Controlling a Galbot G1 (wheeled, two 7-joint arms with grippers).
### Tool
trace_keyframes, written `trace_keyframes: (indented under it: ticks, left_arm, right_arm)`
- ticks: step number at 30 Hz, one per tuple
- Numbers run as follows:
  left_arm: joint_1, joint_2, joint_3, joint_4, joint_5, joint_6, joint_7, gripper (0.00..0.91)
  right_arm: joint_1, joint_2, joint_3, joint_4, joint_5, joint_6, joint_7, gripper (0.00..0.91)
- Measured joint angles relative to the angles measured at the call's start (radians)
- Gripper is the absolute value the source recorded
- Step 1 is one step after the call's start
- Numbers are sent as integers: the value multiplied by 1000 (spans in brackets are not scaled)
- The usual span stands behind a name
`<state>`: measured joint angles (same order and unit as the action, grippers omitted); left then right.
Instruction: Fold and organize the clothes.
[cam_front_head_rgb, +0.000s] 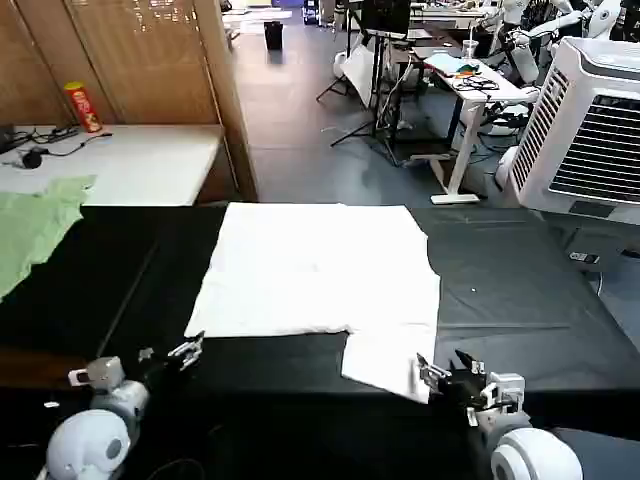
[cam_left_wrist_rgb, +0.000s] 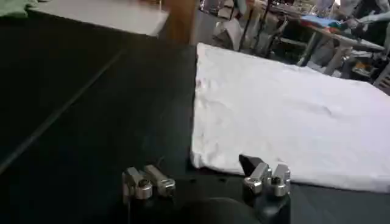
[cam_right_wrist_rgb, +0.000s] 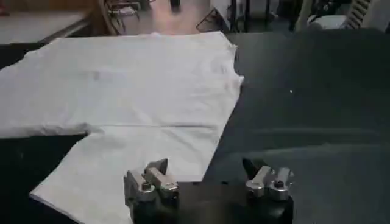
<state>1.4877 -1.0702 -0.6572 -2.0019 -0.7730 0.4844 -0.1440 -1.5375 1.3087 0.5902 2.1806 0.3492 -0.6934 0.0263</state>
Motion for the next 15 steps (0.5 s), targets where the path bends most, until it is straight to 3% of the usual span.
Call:
trace_keyframes:
  ticks: [8,9,10,12,14,15]
  left_arm:
    - [-10,-13,15,19,65,-9,20,878]
    - [-9,-13,17,20,66,-9,21,848]
    - [-8,-14,18,21,68,-9,21,770]
    - [-7,-16,21,23,74,-10,22,488]
    - [-9,-19,23,28,78,-12,21,351]
    - [-10,-20,23,30,80,-14,21,244]
  right_arm:
    - [5,18,-22,-25,-41,18,0,858]
    - [6,20,-24,-29,-44,19,0,770]
    - [5,22,-26,-33,-46,20,1,761]
    - [5,24,-27,-40,-46,21,3,517]
    - [3,27,-29,-46,-47,22,5,322]
    - [1,28,-31,-46,-47,22,6,176]
